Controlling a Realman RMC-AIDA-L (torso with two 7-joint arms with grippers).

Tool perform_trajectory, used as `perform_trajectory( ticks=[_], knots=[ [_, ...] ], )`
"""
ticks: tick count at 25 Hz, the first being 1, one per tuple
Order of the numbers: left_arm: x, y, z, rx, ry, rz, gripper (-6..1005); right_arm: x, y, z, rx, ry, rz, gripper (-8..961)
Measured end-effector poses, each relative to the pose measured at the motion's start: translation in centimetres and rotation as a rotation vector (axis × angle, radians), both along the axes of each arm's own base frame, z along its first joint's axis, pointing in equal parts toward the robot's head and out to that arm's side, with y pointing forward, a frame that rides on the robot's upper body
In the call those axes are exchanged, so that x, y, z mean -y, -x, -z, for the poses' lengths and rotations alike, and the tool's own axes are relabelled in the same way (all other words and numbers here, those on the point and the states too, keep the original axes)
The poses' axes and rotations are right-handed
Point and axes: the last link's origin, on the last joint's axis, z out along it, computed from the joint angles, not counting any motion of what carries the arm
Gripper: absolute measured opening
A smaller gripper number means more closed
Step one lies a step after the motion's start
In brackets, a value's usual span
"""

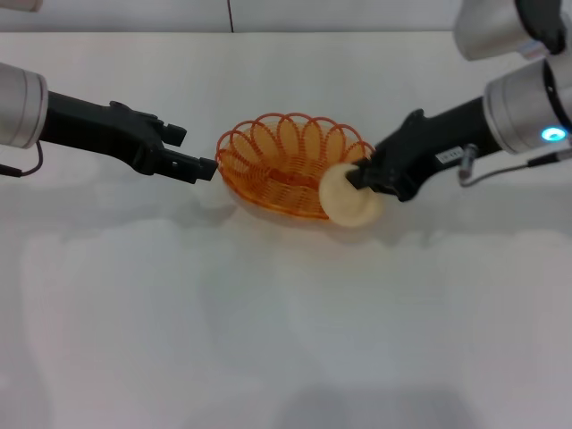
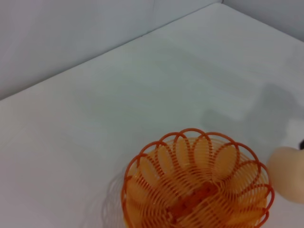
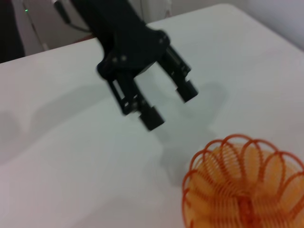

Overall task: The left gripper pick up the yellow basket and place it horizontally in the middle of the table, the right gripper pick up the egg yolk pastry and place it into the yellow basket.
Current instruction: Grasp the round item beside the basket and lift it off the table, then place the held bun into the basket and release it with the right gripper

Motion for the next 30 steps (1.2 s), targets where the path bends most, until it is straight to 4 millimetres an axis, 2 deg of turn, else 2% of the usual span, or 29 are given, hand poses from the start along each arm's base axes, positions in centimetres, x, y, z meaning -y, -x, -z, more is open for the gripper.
perform_trajectory(
  ticks=[2,14,28,30],
  knots=[
    [0.0,-0.1,0.1,0.002,0.001,0.002,829,-0.7,0.5,0.7,0.001,-0.026,-0.013,57],
    [-0.2,-0.6,0.5,0.007,0.005,0.01,830,-2.1,1.3,3.3,0.015,-0.087,-0.049,54],
    [-0.1,-0.5,0.5,0.01,0.005,0.005,830,-2.2,1.1,3.5,-0.006,-0.098,-0.032,126],
    [0.0,-0.4,0.5,0.01,0.004,0.004,830,-2.3,1.1,3.4,-0.01,-0.099,-0.029,174]
  ],
)
